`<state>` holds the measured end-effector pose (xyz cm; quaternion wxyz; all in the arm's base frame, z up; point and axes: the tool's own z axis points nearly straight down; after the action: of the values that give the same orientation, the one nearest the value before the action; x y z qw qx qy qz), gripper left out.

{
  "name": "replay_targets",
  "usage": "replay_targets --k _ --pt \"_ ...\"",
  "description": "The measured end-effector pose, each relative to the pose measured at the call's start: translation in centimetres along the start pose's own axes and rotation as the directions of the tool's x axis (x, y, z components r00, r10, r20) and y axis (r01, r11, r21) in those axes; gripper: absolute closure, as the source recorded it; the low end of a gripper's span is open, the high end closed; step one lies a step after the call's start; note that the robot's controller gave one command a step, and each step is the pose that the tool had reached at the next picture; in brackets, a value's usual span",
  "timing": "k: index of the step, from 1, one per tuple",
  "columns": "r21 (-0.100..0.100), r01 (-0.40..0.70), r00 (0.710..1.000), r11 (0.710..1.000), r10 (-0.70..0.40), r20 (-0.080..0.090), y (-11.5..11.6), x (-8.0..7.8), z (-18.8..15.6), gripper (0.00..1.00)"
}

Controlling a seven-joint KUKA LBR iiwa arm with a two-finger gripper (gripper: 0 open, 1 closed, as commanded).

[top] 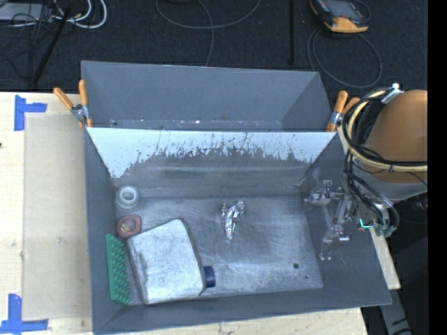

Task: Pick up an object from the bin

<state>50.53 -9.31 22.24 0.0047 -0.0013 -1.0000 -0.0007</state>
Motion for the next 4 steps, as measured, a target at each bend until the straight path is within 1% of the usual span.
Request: replay_targets --k 1,2,3,4 --pt "0.0 0.137 0.991 0.991 -0.137 0.006 5.5 -8.1 11.2 0.0" --pt "0.001 -0.206 0.978 0.979 0.206 0.011 8.9 -11.6 14.9 0.0" --pt "-0.002 -0.203 0.979 0.979 0.203 0.02 9.0 -11.8 14.6 1.0" --pt "-0.002 -0.203 0.979 0.979 0.203 0.017 9.0 -11.7 14.8 0.0"
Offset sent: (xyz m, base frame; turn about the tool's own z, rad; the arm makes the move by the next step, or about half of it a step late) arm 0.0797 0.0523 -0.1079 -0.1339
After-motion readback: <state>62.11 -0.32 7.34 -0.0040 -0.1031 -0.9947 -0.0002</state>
